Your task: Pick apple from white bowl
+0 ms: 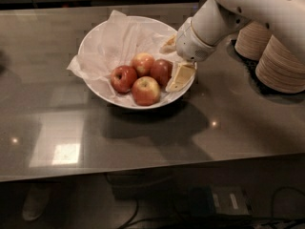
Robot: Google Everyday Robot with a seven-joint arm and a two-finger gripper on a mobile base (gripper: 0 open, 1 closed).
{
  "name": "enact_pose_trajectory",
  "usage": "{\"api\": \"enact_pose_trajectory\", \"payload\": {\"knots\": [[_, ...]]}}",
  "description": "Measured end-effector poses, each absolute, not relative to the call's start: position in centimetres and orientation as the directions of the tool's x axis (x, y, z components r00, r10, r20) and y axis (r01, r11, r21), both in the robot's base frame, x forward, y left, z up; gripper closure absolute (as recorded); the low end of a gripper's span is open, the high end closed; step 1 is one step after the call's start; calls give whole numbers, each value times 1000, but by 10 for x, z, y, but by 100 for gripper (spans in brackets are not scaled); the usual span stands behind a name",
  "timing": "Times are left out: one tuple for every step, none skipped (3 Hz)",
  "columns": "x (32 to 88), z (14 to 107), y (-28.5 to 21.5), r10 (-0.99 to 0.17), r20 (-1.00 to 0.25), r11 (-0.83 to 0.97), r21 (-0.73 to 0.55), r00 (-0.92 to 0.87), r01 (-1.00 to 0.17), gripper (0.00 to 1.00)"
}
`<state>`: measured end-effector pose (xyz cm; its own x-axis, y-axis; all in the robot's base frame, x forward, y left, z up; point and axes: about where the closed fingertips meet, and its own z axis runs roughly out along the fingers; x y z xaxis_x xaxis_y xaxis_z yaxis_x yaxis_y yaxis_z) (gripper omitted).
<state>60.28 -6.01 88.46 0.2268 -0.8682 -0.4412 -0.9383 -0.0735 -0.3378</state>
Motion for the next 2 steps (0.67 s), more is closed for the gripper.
{"api": "enact_pose_trajectory", "payload": {"knots": [[607, 875, -55, -868, -438, -95, -320, 235, -943, 28], [609, 868, -51, -868, -432, -112, -309, 244, -944, 47]]}}
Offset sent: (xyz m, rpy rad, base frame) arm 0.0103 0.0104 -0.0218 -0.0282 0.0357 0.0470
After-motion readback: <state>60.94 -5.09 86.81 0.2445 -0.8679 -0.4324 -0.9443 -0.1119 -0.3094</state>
